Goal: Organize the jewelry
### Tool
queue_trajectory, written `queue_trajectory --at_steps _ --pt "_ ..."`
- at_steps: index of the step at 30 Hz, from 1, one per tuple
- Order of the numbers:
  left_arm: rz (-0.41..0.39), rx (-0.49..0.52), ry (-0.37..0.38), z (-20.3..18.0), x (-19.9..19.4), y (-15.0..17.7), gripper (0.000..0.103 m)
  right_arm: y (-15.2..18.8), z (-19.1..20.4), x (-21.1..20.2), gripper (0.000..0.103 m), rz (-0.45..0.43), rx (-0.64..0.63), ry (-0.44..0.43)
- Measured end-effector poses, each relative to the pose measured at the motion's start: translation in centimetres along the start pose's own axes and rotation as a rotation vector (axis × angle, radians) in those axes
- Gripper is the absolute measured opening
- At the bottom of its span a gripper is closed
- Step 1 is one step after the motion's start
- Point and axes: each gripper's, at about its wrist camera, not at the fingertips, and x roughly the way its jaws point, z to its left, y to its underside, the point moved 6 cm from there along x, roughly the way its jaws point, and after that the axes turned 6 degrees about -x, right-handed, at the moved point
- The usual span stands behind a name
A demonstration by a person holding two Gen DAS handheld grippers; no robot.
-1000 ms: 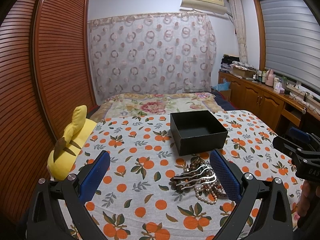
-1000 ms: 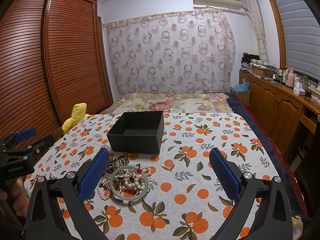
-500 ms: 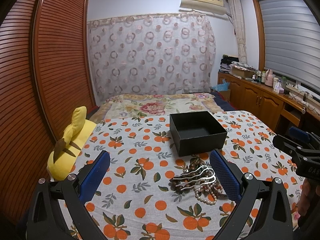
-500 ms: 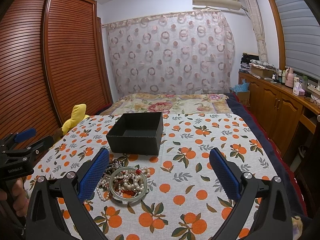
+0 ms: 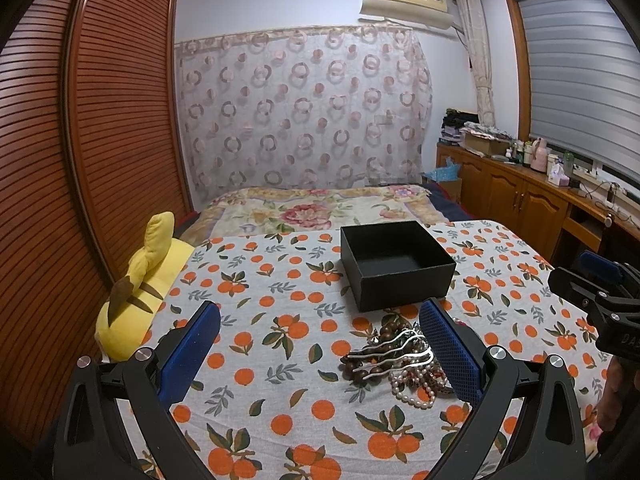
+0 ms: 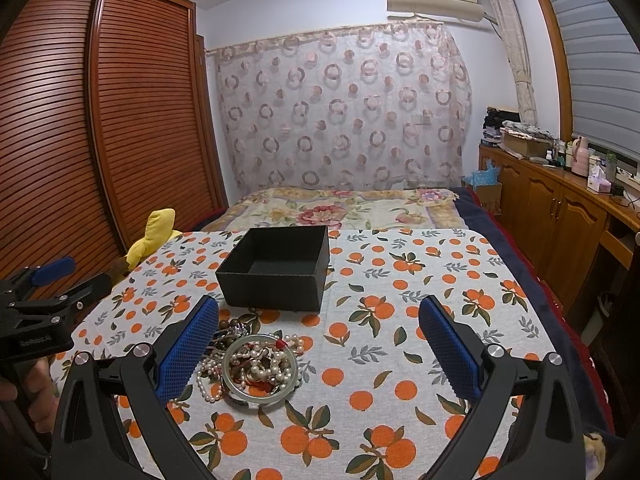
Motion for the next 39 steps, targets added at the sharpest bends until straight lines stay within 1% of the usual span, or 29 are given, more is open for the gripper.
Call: queue_trajectory --at_steps 8,9,14,20,21,24,27,34,39 --pt "0.004 -0.002 0.0 0.1 -0.1 0.0 0.097 -0.2 0.0 0.2 0.101 0.003 -0.001 -0.002" --pt "0.007 -0.004 -0.002 0.1 -0.1 0.0 0.097 -0.2 0.7 0.0 0.101 0.004 -0.003 -0.005" --pt "0.031 -0.009 -0.003 0.9 0.5 0.7 0.097 0.3 1.2 0.6 0.101 0.018 -0.008 -0.018" --pt "0.076 -0.015 0.009 1.7 2.4 2.4 0.097 1.4 2.2 1.9 0.101 0.047 -0.031 -0.08" --pt "0.083 -0.016 0.011 1.8 2.6 2.7 0.097 1.6 2.4 2.1 0.099 0.053 -0.039 -0.092" --pt "0.115 -0.022 0.025 2.2 3.4 3.4 0.097 2.2 2.9 2.8 0.095 0.077 -0.062 -0.124" --pt "0.142 -0.017 0.033 2.2 4.1 4.0 0.097 2.8 3.6 3.8 0.093 0.11 -0.082 -0.163" --pt "0.203 -0.015 0.073 2.3 5.7 5.6 0.097 3.9 4.9 6.3 0.092 0.199 -0.126 -0.228" --pt "0.238 -0.019 0.081 2.7 6.5 6.5 0.097 5.0 5.5 8.3 0.092 0.275 -0.113 -0.298"
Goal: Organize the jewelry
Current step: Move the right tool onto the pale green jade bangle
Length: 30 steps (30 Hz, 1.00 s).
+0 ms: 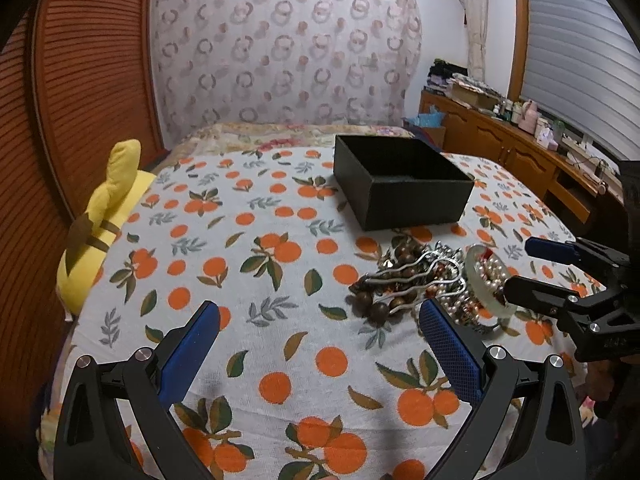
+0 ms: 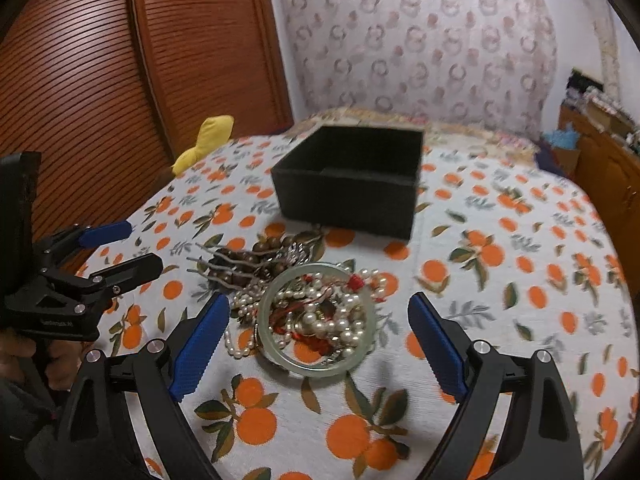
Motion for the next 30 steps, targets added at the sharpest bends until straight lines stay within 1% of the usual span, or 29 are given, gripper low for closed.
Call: queue_trajectory --at_steps 7,10,11,13,17,20,25,28,30 --pt "0.037 -0.009 0.023 0.6 1.1 0.6 0.097 0.3 -0.3 1.9 0.092 0.067 0.007 -0.031" --pt "0.055 -0.018 0.061 0.4 1.5 0.7 0.096 0.5 -0.2 2.3 0.092 0.089 -0.004 -0.04" --pt "0.063 -0.024 0.078 0.3 1.6 0.7 0.095 0.5 -0.1 2.4 0.09 0.094 -0.013 -0.042" --pt "0.071 -0.025 0.096 0.1 1.7 0.6 0.093 0.7 0.1 2.6 0.075 0.103 -0.037 -0.031" --pt "0.076 -0.013 0.113 -0.5 1.9 0.3 0.093 0.9 -0.3 2.1 0.075 0.096 -0.046 -0.027" --pt "0.083 -0.003 0.123 -1.0 2.1 0.1 0.093 0.7 -1.0 1.0 0.074 0.066 -0.034 -0.021" --pt "0.091 0.062 0.138 -2.9 2.5 -0.5 0.093 0.4 -3.3 -1.1 0.075 0.025 0.0 0.017" --pt "0.091 0.094 0.157 -4.0 2.7 -1.1 0.093 0.3 -4.4 -1.7 0.075 0.013 0.009 0.041" --pt "0.091 0.109 0.165 -4.8 2.8 -1.5 0.089 0.5 -5.0 -2.1 0.075 0.009 0.01 0.059"
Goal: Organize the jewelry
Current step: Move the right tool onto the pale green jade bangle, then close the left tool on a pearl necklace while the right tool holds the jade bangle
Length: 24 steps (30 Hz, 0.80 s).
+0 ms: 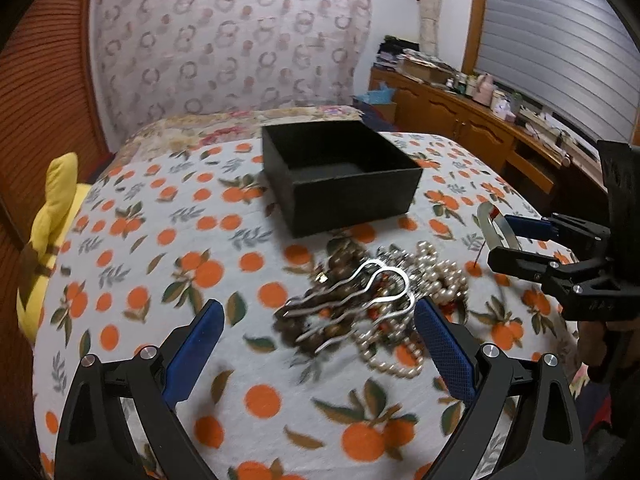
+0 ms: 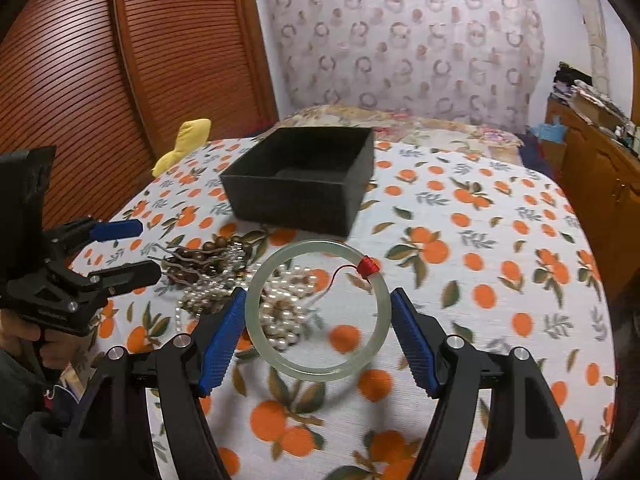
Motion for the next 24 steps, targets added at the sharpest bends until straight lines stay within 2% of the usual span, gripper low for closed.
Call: queue_trajectory --at_steps 6,8,11,15,21,24 --pt "0.017 0.046 0.063 -2.4 0.2 0.3 0.064 1.0 -1.1 -0.4 0.075 0.005 0.02 0.015" --pt "0.027 0.062 0.08 -3.2 0.2 0.8 0.05 1.3 -1.5 -0.4 0.075 0.011 0.028 0.02" --pt "0.04 0.084 0.109 -4.2 0.4 1.5 0.033 1.8 -2.0 -0.5 0.075 0.015 0.039 0.025" --pt "0.054 0.104 0.123 -5.0 1.0 1.8 0.027 1.9 -2.0 -0.4 0.075 0.015 0.043 0.024" --pt "0.065 0.113 0.105 -5.1 1.7 1.7 0.021 1.9 -1.8 -0.4 0.075 0.012 0.038 0.02" --pt "0.069 0.124 0.092 -5.1 1.5 1.9 0.015 1.9 -1.7 -0.5 0.075 0.012 0.038 0.019"
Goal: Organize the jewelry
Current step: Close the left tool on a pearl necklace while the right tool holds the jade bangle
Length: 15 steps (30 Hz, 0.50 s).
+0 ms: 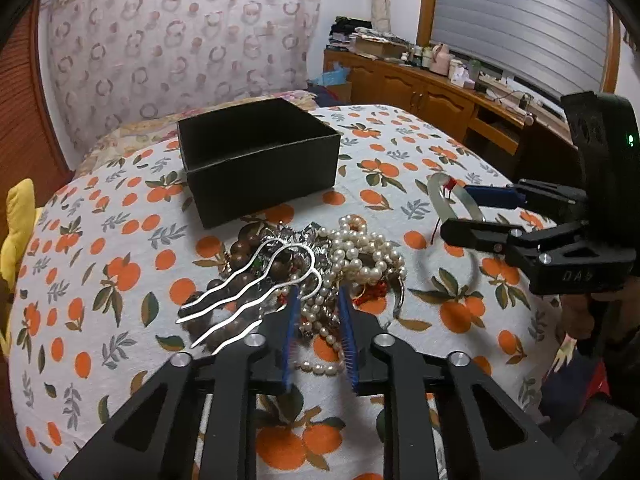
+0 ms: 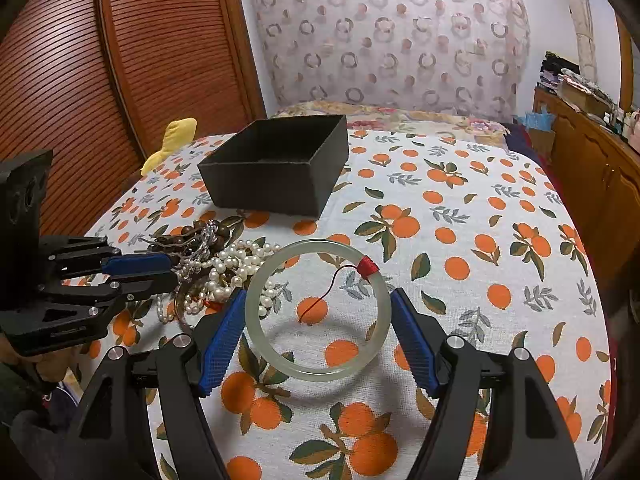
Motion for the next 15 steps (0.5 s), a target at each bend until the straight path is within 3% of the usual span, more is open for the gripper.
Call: queue_trajectory --at_steps 12,13,14,15 --pt "0.022 -0.007 0.015 0.1 0.8 0.2 0.015 0.0 0.1 0.0 0.075 0.003 -0.003 0.001" --pt "0.024 -0.004 0.018 0.1 0.8 0.2 0.014 0.0 0.1 0.0 0.075 0.004 -0.003 0.0" --pt "0.022 0.003 0.025 0.0 0.7 0.2 0.003 0.0 0.2 0.0 0.075 0.004 -0.004 0.0" --pt "0.018 0.006 0.031 -0.2 0.4 0.2 0.004 0.0 0.2 0.0 0.075 0.005 -0.004 0.0"
